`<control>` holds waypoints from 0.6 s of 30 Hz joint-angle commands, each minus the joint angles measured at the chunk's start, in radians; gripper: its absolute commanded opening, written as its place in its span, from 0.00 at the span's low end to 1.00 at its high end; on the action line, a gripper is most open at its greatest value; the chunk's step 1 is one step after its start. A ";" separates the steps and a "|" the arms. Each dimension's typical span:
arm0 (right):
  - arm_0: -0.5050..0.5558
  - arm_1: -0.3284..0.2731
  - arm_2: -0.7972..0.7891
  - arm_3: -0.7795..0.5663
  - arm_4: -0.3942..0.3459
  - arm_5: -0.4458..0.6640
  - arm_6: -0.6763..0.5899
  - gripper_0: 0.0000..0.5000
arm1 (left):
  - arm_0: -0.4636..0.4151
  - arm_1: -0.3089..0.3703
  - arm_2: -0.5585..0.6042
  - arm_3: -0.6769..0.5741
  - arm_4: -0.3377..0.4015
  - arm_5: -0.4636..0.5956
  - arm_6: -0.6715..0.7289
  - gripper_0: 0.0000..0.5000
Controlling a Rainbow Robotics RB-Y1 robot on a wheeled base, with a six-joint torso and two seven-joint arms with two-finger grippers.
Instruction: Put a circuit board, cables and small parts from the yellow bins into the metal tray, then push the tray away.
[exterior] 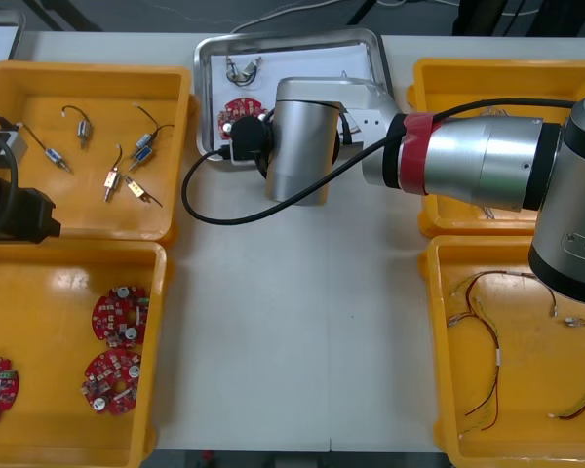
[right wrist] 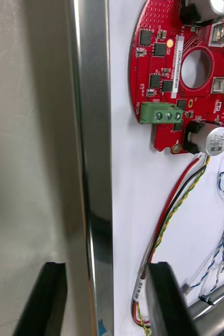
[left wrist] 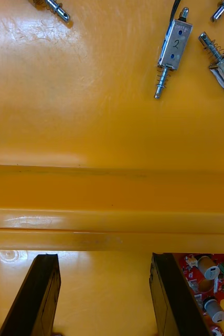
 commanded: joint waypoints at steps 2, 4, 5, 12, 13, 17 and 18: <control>-0.061 0.016 -0.068 -0.010 -0.048 0.054 0.045 1.00 | 0.017 -0.007 0.020 -0.012 -0.010 -0.010 -0.137 1.00; -0.061 0.016 -0.088 -0.028 -0.055 0.098 0.052 1.00 | 0.017 -0.007 0.020 -0.012 -0.010 -0.010 -0.137 1.00; -0.061 0.016 -0.103 -0.039 -0.055 0.128 0.057 1.00 | 0.017 -0.007 0.020 -0.012 -0.010 -0.010 -0.137 1.00; -0.052 -0.002 -0.169 -0.142 -0.052 0.287 0.057 1.00 | 0.017 -0.007 0.020 -0.012 -0.010 -0.010 -0.137 1.00; -0.046 -0.008 -0.180 -0.162 -0.052 0.315 0.052 1.00 | 0.017 -0.007 0.020 -0.012 -0.010 -0.010 -0.137 1.00; -0.018 -0.037 -0.223 -0.237 -0.055 0.398 -0.002 1.00 | 0.017 -0.007 0.020 -0.012 -0.010 -0.010 -0.137 1.00; -0.008 -0.050 -0.229 -0.266 -0.055 0.418 -0.038 1.00 | 0.017 -0.007 0.020 -0.012 -0.010 -0.010 -0.137 1.00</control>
